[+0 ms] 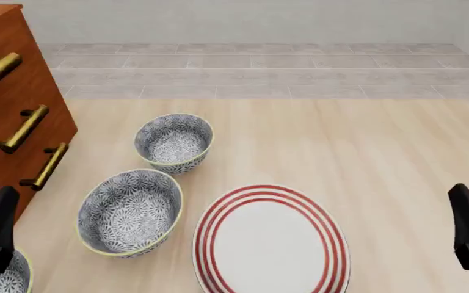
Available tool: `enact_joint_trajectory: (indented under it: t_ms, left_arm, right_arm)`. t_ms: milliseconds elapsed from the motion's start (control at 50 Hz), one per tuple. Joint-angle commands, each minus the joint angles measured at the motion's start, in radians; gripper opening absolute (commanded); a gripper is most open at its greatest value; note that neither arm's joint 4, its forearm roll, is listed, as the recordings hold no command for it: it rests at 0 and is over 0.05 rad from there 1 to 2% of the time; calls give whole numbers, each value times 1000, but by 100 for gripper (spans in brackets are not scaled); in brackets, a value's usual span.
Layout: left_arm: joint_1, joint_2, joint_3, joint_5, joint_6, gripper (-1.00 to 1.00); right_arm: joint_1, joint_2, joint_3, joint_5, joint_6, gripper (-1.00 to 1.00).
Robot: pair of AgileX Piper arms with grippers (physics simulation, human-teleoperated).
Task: Pick up the bowl and put it in the front on the plate.
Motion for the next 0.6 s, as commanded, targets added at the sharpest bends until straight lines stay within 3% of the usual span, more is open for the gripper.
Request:
enact_joint_trajectory:
  t_ms: [20,140,300,380,420,460,480,540,600]
  left_arm:
    - [0,0,0,0,0,100]
    - [0,0,0,0,0,100]
    - [0,0,0,0,0,100]
    - [0,0,0,0,0,100]
    - [0,0,0,0,0,100]
    - [0,0,0,0,0,100]
    - [0,0,0,0,0,100]
    - [0,0,0,0,0,100]
    - [0,0,0,0,0,100]
  right_arm:
    - [-20,131,0,-102,24,100]
    - [-13,118,0,-92,37,100]
    - [33,175,-37,-127,-1,100]
    - [88,287,-88,-192,-16,100]
    - [163,300,-115,-214,-64,100]
    - [182,329,-134,-231,-69,100]
    - [178,364,-151,-241,-38,100]
    - [256,436,-192,-275,-86,100]
    - [277,498,-244,-298,-84,100]
